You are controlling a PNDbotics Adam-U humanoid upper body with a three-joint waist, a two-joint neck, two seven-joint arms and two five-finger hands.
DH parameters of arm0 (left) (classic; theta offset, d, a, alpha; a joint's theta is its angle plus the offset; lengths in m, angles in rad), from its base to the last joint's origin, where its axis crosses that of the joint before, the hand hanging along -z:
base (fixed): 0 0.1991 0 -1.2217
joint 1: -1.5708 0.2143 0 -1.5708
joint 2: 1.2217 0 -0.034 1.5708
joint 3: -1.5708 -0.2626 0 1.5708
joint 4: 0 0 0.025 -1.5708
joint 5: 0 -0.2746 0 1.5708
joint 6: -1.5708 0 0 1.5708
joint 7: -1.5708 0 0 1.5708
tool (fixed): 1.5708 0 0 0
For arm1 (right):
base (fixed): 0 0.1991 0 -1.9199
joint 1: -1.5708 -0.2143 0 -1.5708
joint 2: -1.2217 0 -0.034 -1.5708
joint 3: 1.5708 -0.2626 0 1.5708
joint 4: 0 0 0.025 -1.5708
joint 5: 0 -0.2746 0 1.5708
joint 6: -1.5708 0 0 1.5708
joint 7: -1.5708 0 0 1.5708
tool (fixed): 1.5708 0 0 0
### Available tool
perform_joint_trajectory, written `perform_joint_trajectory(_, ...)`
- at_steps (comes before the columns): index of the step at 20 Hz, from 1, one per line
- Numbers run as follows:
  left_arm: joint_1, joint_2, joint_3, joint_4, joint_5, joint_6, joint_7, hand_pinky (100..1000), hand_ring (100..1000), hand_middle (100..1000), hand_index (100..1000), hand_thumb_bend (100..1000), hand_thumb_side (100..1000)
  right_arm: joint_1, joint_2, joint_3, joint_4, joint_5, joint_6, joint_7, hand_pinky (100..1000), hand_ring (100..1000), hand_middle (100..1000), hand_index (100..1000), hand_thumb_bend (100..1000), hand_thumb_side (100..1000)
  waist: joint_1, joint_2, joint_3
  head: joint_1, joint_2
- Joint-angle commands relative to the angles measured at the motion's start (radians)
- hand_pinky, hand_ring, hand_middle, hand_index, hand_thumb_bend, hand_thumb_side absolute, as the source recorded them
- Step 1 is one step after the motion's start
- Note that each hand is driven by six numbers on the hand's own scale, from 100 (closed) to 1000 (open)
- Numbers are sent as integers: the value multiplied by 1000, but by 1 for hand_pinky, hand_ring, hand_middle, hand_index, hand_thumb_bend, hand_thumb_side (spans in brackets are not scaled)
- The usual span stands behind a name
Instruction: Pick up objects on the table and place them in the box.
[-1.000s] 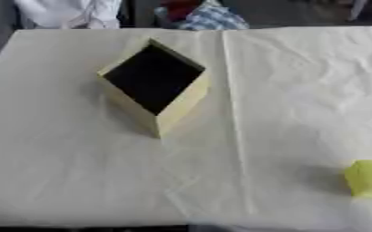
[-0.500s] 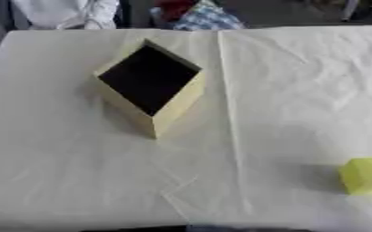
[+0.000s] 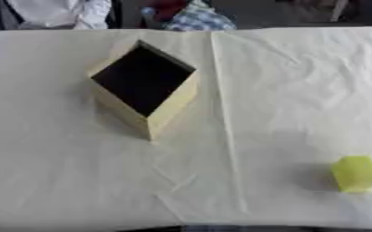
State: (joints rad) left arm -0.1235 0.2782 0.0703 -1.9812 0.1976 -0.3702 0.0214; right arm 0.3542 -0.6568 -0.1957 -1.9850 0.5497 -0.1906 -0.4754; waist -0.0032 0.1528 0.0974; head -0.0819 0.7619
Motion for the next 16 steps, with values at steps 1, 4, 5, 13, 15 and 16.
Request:
perform_joint_trajectory(1, -3, 31, 3, -19, -5, 4, 2, 720, 783, 838, 699, 100, 742, 29, -85, -3, -15, 45, 16, 8, 699, 763, 660, 813, 100, 833, -2, -12, -3, -1, -1)
perform_joint_trajectory(4, 0, 33, 2, -19, -7, 4, 1, 720, 783, 839, 699, 100, 743, 62, -123, -2, -15, 77, 33, 31, 716, 776, 682, 819, 100, 843, -4, -11, -7, -3, 0)
perform_joint_trajectory(5, 1, 34, 2, -19, -8, 4, 1, 720, 783, 839, 699, 100, 743, 70, -134, 1, -15, 87, 39, 39, 722, 782, 690, 821, 100, 850, -5, -11, -7, -3, 0)
perform_joint_trajectory(13, 2, 35, 0, -19, -9, 6, -3, 720, 784, 840, 699, 100, 744, 70, -241, 71, -15, 131, -1, 105, 760, 823, 751, 836, 100, 893, -6, -10, -4, -13, -1)
perform_joint_trajectory(15, 2, 35, -2, -19, -9, 7, -4, 720, 784, 840, 698, 100, 744, 66, -258, 85, -15, 137, -11, 119, 763, 826, 756, 837, 100, 895, -6, -10, -3, -17, 0)
perform_joint_trajectory(16, 3, 35, -2, -19, -9, 7, -4, 720, 784, 840, 698, 100, 744, 64, -265, 91, -15, 138, -15, 125, 764, 827, 757, 837, 100, 897, -6, -10, -3, -18, 0)
